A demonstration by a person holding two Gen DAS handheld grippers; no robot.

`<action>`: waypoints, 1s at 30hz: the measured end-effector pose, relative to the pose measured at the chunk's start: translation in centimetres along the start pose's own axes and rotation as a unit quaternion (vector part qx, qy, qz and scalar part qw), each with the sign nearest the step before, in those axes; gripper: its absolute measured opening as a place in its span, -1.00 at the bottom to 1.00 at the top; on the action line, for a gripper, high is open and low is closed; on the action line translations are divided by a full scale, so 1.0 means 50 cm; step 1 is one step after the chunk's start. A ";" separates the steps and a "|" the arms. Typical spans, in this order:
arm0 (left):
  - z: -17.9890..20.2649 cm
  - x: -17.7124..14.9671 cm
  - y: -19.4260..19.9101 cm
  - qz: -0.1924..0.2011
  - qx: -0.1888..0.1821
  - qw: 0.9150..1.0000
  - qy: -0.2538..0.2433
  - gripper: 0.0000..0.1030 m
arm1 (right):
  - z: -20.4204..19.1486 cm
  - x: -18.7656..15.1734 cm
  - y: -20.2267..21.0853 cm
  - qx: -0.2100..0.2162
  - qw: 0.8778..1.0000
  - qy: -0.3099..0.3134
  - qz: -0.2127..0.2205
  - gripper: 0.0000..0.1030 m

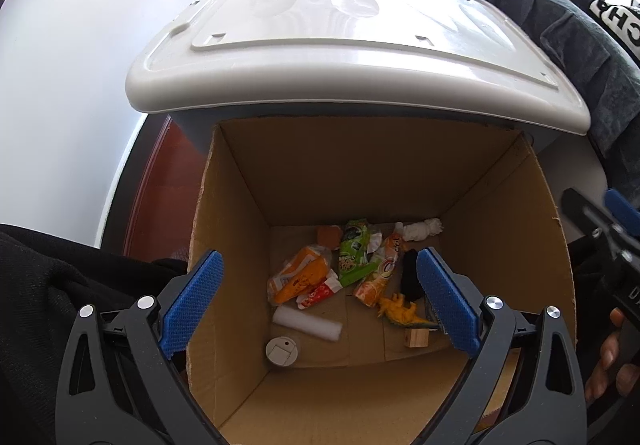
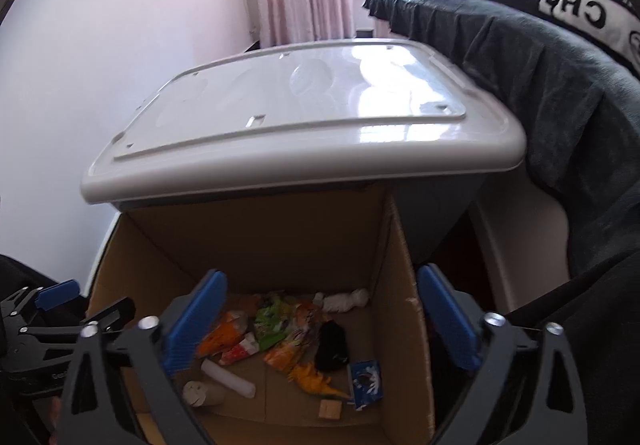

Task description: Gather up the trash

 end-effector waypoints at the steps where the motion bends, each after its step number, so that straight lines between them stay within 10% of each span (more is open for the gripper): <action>1: -0.001 0.003 -0.001 -0.002 -0.003 1.000 0.003 0.83 | 0.002 0.001 0.001 -0.004 1.000 0.000 0.003 0.91; 30: -0.028 0.024 -0.018 -0.020 -0.003 0.999 0.039 0.83 | 0.011 0.002 -0.016 -0.013 1.000 -0.014 -0.011 0.91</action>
Point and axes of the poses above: each gripper's, at about its wrist camera, not at the fingertips, and y roughly against the way its jaws point, z to its right, x to its top, the point moved 1 cm from there along -y, roughly the way its jaws point, and after that the axes turned 11 degrees about y, right-handed, at the moved point
